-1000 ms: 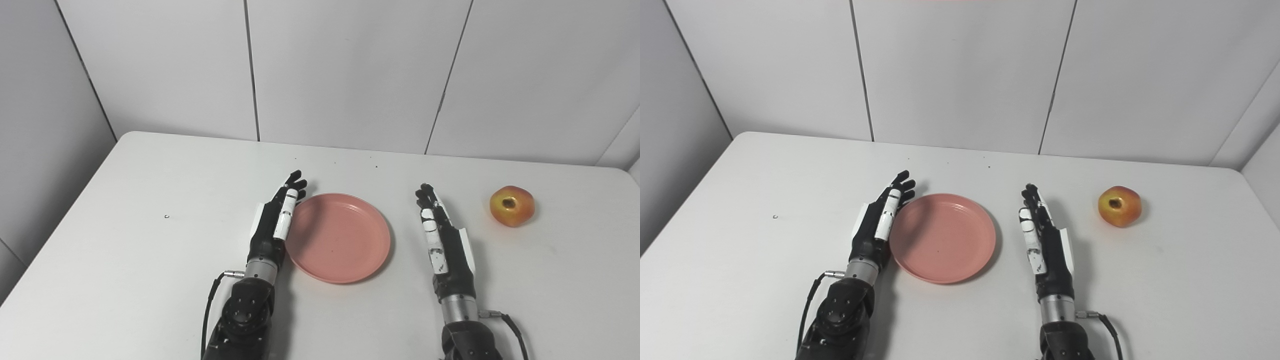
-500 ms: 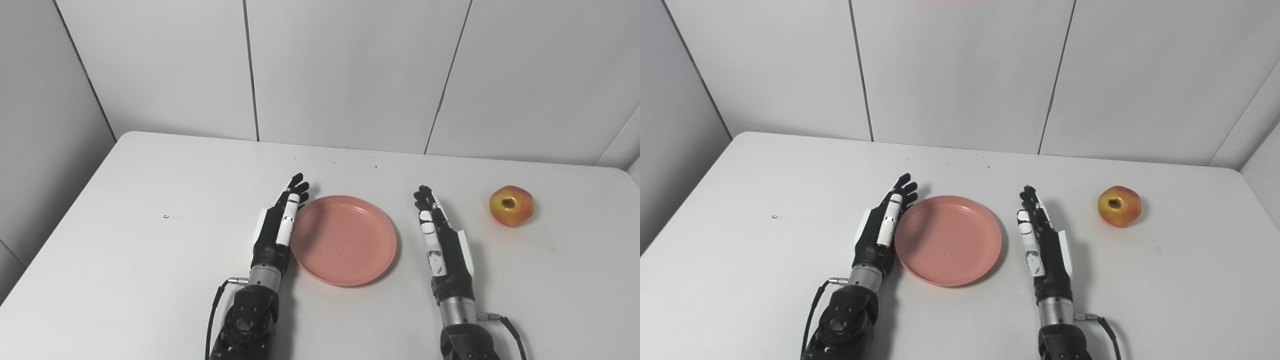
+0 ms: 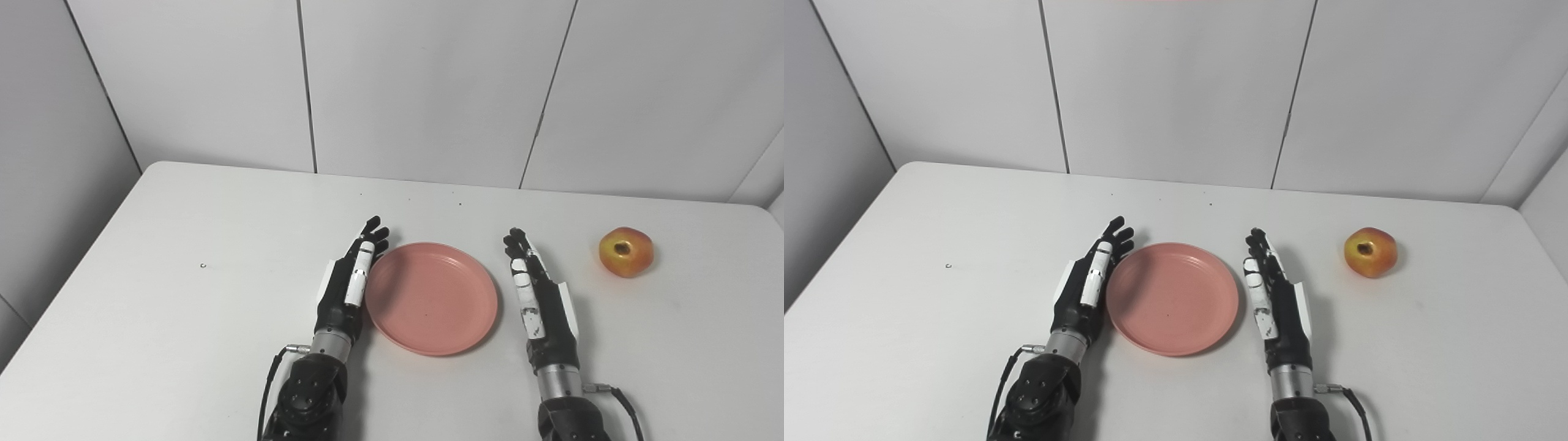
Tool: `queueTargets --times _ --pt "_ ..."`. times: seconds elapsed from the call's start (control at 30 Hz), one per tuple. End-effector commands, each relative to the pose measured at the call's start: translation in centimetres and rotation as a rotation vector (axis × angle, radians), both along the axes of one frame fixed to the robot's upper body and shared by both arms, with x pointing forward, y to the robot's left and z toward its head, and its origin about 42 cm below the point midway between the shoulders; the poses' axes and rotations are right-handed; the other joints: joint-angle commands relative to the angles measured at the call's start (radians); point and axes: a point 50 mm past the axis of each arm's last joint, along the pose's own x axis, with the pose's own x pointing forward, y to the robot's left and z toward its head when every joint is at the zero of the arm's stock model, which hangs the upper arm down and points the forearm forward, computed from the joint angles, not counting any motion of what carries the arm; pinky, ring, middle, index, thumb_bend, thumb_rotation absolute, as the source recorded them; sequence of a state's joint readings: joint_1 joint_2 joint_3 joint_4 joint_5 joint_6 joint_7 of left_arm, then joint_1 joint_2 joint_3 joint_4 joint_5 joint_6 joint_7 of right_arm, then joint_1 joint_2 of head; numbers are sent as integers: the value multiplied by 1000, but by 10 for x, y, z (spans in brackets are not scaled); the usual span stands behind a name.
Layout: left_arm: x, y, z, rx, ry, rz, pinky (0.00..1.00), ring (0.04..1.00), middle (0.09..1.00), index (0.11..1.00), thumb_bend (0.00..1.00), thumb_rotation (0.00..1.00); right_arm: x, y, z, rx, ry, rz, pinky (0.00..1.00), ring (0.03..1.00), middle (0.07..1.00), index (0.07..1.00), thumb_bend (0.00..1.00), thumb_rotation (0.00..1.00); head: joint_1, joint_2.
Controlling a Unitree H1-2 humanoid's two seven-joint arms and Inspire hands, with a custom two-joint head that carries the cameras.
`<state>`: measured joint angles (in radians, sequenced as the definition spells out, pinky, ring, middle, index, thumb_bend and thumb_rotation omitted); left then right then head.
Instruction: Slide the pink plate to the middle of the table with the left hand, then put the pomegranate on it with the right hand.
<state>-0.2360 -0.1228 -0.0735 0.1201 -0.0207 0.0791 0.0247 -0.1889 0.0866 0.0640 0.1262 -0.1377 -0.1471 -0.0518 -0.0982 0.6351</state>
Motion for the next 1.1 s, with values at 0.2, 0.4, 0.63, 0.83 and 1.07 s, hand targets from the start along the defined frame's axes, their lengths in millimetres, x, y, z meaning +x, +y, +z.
queueTargets --times 0.2,0.4,0.63,0.83,1.07 --pt "0 -11 8 -24 -23 -47 919 917 910 898 293 1000 -1 7 1 19 12 -2 959 924 900 907 608 1000 -16 2" --pt "-1 -9 8 -18 -25 -55 923 922 914 902 298 1000 -1 10 3 26 11 -8 959 928 900 904 616 1000 -49 1" --pt "-2 -5 7 -7 -31 -63 925 924 914 902 291 1000 0 13 7 16 -16 -30 942 919 901 907 611 1000 -86 5" --pt "-3 -1 7 -8 -33 -63 915 921 912 903 288 1000 1 12 11 -3 -41 -64 947 931 902 907 625 1000 -111 9" --pt "-4 2 9 -18 -34 -73 920 922 917 909 293 1000 2 -2 33 -73 -129 -143 931 933 908 916 593 1000 -126 16"
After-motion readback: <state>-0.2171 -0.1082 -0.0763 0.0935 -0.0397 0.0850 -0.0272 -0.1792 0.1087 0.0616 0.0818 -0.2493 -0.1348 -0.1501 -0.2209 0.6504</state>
